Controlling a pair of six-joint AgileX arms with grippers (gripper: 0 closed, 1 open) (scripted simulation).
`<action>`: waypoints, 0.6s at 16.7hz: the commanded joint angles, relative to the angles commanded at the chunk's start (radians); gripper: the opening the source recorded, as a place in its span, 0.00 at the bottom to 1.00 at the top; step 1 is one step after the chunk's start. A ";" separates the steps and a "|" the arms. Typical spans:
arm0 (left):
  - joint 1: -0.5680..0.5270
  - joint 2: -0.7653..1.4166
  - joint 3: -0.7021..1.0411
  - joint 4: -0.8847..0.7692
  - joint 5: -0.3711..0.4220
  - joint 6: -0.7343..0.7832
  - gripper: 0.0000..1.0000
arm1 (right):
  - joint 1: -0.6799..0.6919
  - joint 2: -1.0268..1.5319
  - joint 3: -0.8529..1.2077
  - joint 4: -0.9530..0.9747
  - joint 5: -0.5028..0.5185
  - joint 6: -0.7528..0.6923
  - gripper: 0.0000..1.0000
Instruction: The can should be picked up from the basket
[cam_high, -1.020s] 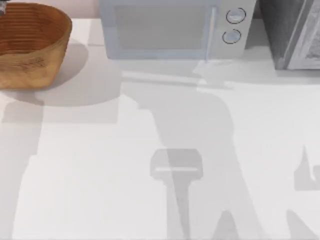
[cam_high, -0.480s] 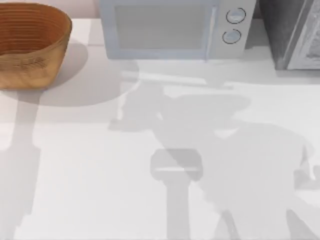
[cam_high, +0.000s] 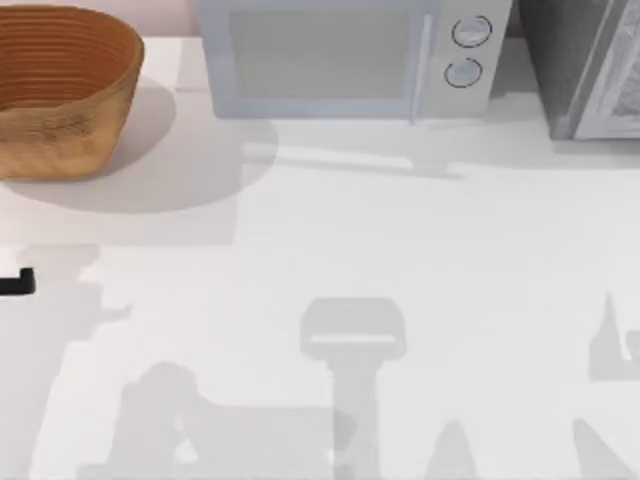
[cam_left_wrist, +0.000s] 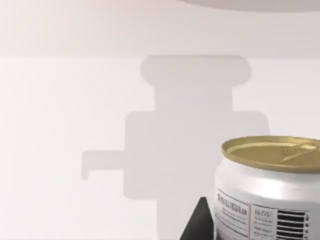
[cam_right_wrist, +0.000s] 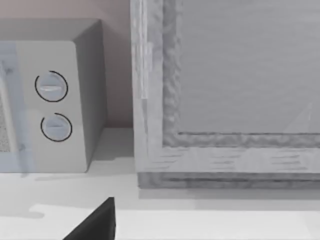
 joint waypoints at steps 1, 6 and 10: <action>-0.002 -0.112 -0.096 0.034 -0.003 -0.004 0.00 | 0.000 0.000 0.000 0.000 0.000 0.000 1.00; -0.016 -0.578 -0.461 0.295 -0.022 -0.023 0.00 | 0.000 0.000 0.000 0.000 0.000 0.000 1.00; -0.025 -0.807 -0.606 0.494 -0.036 -0.029 0.00 | 0.000 0.000 0.000 0.000 0.000 0.000 1.00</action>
